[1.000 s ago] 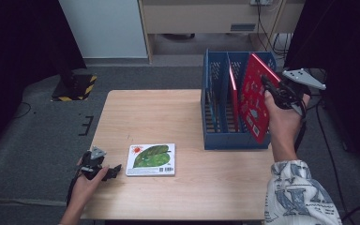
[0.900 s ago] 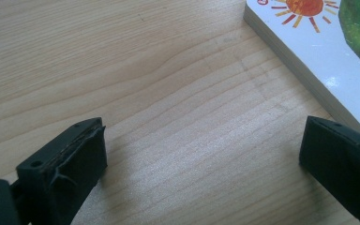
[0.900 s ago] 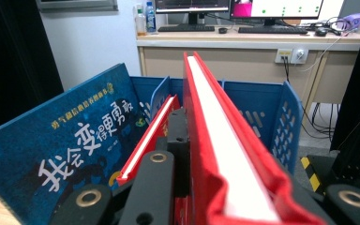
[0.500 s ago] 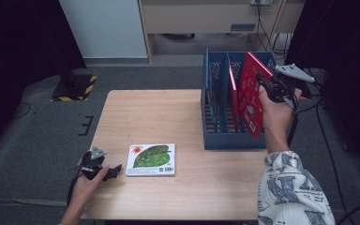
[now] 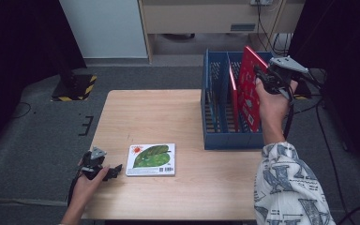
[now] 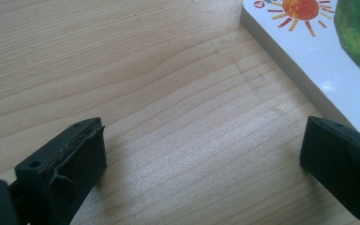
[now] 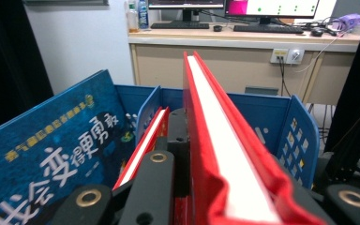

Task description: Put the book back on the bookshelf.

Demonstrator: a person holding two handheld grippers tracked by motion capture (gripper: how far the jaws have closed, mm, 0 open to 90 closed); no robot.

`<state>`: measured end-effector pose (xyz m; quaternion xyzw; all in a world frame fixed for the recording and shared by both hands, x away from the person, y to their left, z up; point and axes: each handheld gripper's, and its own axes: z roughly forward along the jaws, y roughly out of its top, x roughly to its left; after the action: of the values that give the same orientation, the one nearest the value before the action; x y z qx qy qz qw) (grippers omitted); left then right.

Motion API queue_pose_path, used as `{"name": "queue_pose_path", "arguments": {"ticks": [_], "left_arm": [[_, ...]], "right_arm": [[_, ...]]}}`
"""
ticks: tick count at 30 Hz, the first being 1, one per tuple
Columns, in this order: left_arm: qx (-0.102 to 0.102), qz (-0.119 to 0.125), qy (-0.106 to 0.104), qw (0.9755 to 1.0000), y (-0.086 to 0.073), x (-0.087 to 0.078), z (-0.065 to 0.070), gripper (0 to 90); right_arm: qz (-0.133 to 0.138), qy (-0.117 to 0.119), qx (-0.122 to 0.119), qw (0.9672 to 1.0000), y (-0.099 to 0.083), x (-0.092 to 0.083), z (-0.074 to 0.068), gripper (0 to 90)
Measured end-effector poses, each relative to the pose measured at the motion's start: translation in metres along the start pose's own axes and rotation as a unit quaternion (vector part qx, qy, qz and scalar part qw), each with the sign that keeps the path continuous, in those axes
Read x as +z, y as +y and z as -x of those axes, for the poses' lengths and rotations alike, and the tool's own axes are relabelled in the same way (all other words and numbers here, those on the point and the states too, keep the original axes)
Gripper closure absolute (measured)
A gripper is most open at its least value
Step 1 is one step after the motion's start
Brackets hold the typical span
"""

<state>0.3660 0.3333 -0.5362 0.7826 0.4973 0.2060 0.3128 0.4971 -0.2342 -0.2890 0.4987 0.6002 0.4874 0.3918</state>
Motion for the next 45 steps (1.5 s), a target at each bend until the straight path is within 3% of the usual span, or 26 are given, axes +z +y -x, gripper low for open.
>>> {"name": "queue_pose_path", "arguments": {"ticks": [11, 33, 45], "left_arm": [[-0.002, 0.003, -0.001, 1.0, 0.0, 0.0, 0.001, 0.0], [0.001, 0.001, -0.004, 1.0, 0.002, 0.003, 0.003, 0.0], [0.002, 0.002, -0.006, 1.0, 0.003, 0.003, 0.004, 0.0]], "right_arm": [[0.008, -0.008, 0.0, 0.9999, -0.003, 0.02, -0.002, 79.7], [0.004, -0.012, 0.001, 0.9999, -0.012, 0.028, -0.005, 79.6], [0.003, -0.025, 0.01, 0.9996, -0.018, 0.044, -0.006, 79.5]]}}
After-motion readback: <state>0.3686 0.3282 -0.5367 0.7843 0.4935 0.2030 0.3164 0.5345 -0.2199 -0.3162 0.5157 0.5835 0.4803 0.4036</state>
